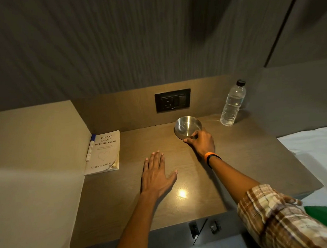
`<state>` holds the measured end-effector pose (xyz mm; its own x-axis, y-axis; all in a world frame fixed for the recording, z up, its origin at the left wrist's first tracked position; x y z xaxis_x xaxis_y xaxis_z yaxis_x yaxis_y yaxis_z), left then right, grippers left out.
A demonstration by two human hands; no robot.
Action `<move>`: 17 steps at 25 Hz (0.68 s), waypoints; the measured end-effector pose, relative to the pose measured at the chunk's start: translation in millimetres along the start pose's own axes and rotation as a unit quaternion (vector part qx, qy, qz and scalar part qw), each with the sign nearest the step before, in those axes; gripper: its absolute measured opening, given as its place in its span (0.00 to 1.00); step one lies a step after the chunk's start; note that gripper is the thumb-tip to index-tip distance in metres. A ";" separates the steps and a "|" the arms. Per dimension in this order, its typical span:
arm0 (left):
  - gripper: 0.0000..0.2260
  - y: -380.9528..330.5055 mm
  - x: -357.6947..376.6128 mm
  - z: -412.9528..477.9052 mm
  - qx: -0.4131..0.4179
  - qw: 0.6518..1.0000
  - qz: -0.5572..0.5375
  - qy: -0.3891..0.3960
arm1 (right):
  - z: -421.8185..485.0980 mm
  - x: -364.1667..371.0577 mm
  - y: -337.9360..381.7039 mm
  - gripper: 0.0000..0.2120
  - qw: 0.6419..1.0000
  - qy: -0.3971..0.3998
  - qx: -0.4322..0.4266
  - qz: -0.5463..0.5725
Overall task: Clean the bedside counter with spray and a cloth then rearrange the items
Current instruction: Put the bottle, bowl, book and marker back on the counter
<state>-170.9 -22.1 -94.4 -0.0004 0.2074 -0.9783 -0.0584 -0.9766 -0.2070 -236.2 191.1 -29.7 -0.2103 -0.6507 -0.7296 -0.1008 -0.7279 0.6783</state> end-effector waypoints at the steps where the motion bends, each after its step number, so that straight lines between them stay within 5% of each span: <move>1: 0.41 0.1 0.6 -0.2 0.003 1.000 0.000 -0.002 | 3.1 1.0 -1.9 0.15 1.000 -0.001 -0.001 0.008; 8: 0.41 13.5 -16.1 -6.4 0.007 1.000 0.003 -0.029 | -7.0 14.6 2.3 0.33 0.999 -0.019 -0.004 -0.027; 11: 0.39 39.4 -36.5 -15.5 -0.003 0.998 0.012 -0.061 | -30.6 43.6 39.1 0.23 0.993 -0.079 -0.080 -0.029; 17: 0.42 140.1 -60.4 -39.3 -0.102 0.991 0.042 -0.079 | -54.7 152.6 180.0 0.16 0.971 0.089 -0.218 0.039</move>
<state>-139.8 -173.7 -64.8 -0.1540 0.1149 -0.9814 0.1520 -0.9786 -0.1384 -233.2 -51.0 -23.7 -0.0259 -0.7062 -0.7075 0.3390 -0.6720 0.6584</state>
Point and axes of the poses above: each hand's wrist, its own z-axis towards the middle knuckle, its own x-axis out of the palm, y = z × x, the point moved 3 cm from there along z, towards the middle knuckle, and after that the axes turned 7 degrees about -x, right-handed, at the moved point
